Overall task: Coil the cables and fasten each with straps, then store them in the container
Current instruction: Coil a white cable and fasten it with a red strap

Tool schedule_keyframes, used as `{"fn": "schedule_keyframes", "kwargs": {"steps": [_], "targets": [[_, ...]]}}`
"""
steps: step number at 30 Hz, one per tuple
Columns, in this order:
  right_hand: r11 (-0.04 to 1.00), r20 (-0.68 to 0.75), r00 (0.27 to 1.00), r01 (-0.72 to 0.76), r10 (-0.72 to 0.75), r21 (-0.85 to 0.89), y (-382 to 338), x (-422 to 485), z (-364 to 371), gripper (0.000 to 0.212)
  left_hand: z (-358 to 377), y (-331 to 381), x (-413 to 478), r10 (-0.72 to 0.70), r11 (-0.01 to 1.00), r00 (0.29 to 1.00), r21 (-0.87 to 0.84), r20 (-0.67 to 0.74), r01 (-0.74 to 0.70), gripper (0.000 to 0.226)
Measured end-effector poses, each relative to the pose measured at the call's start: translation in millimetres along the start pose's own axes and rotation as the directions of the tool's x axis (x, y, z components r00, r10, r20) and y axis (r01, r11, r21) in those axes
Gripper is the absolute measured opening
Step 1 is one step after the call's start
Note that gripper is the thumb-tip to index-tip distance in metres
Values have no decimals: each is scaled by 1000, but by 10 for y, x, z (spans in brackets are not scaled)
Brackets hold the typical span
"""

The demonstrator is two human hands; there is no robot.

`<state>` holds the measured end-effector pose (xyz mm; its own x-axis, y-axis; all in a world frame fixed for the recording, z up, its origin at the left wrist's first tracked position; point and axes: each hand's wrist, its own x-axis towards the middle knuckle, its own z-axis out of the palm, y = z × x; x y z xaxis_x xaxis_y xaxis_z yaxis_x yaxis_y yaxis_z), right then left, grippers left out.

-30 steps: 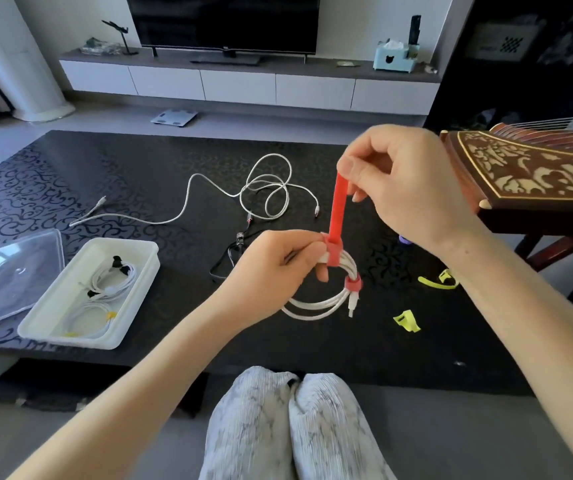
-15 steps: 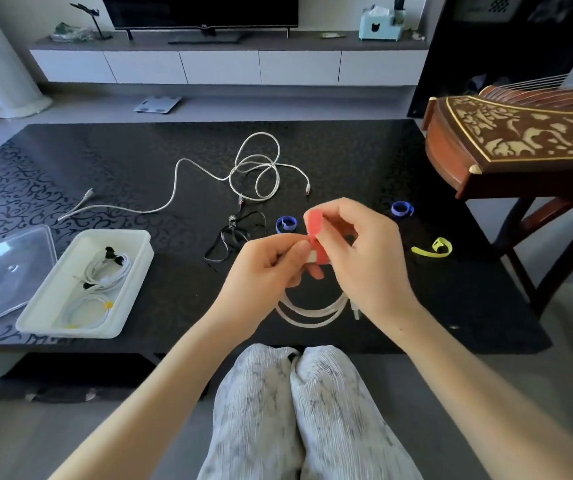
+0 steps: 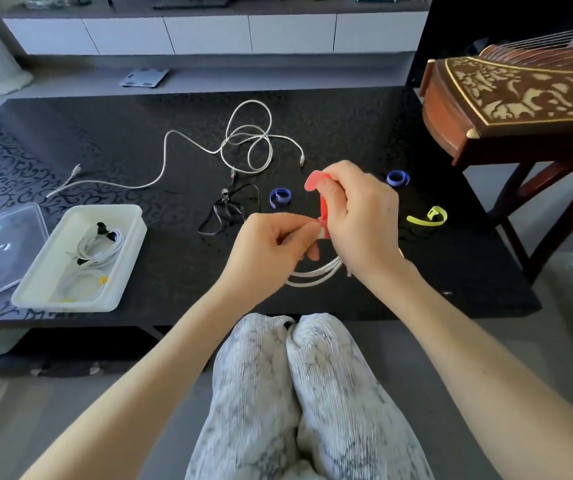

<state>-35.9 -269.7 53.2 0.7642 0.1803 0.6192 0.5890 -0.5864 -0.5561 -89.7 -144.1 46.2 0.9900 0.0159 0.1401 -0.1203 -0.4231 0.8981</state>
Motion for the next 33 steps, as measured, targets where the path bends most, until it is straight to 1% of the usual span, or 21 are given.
{"fn": "schedule_keyframes", "kwargs": {"steps": [1, 3, 4, 6, 7, 8, 12, 14, 16, 17, 19, 22, 23, 24, 25, 26, 28, 29, 31, 32, 33], "targets": [[985, 64, 987, -153, 148, 80, 16, 23, 4, 27, 10, -20, -16, 79, 993, 997, 86, -11, -78, 24], [875, 244, 886, -444, 395, 196, 31, 85, -4, 30, 15, -45, -41, 223, 957, 975, 193, -1, -219, 18], [820, 316, 830, -533, 459, 210, 35, 106, -9, 28, 13, -60, -54, 276, 934, 961, 232, 13, -271, 18], [744, 418, 745, -636, 520, 207, 30, 127, -35, 24, -3, -93, -68, 323, 908, 945, 266, 42, -323, 21], [712, 450, 716, -668, 534, 216, 22, 121, -54, 23, -20, -105, -71, 337, 899, 940, 277, 52, -338, 21], [698, 468, 708, -677, 529, 233, 20, 111, -73, 23, -36, -107, -74, 352, 889, 934, 291, 61, -354, 21], [698, 443, 760, -632, 475, 337, -15, 124, -150, 29, -141, -85, -8, 397, 823, 914, 411, 80, -393, 34], [710, 418, 778, -614, 470, 344, -41, 152, -159, 31, -159, -42, 7, 422, 803, 906, 448, 40, -394, 35], [702, 427, 764, -630, 483, 333, -60, 174, -152, 32, -145, 15, 0, 424, 808, 906, 455, -7, -374, 36], [697, 441, 751, -643, 491, 318, -68, 186, -149, 31, -136, 44, -2, 440, 793, 898, 471, -3, -387, 37], [681, 505, 692, -689, 516, 248, -71, 208, -154, 29, -118, 53, 8, 494, 739, 867, 494, 64, -458, 36], [599, 653, 530, -788, 541, 143, -65, 286, -207, 25, -116, 55, 9, 497, 720, 855, 477, 151, -503, 43], [580, 678, 501, -803, 538, 133, -64, 318, -226, 25, -118, 49, 4, 486, 718, 857, 481, 172, -504, 46], [588, 677, 507, -798, 533, 135, -67, 345, -234, 24, -120, 51, -3, 460, 726, 870, 487, 180, -485, 44], [629, 646, 561, -761, 518, 157, -73, 361, -237, 24, -125, 60, -14, 405, 756, 897, 485, 179, -439, 38], [713, 578, 660, -678, 480, 181, -88, 355, -246, 25, -119, 75, -25, 332, 807, 929, 461, 162, -369, 30], [911, 377, 883, -367, 279, 187, -127, 276, -268, 28, -114, 107, -6, 172, 914, 981, 358, 88, -192, 19], [959, 285, 944, -220, 164, 176, -146, 188, -294, 29, -105, 119, 6, 103, 945, 994, 307, 46, -112, 18], [980, 168, 985, 3, -37, 201, -193, -4, -331, 27, -114, 156, 23, -22, 983, 999, 183, -23, 26, 23], [977, 104, 986, 106, -127, 184, -180, -96, -321, 27, -130, 169, 31, -104, 993, 994, 47, -27, 105, 27], [968, 49, 975, 210, -218, 135, -146, -178, -296, 28, -146, 193, 39, -191, 975, 982, -120, 0, 190, 30]]}}
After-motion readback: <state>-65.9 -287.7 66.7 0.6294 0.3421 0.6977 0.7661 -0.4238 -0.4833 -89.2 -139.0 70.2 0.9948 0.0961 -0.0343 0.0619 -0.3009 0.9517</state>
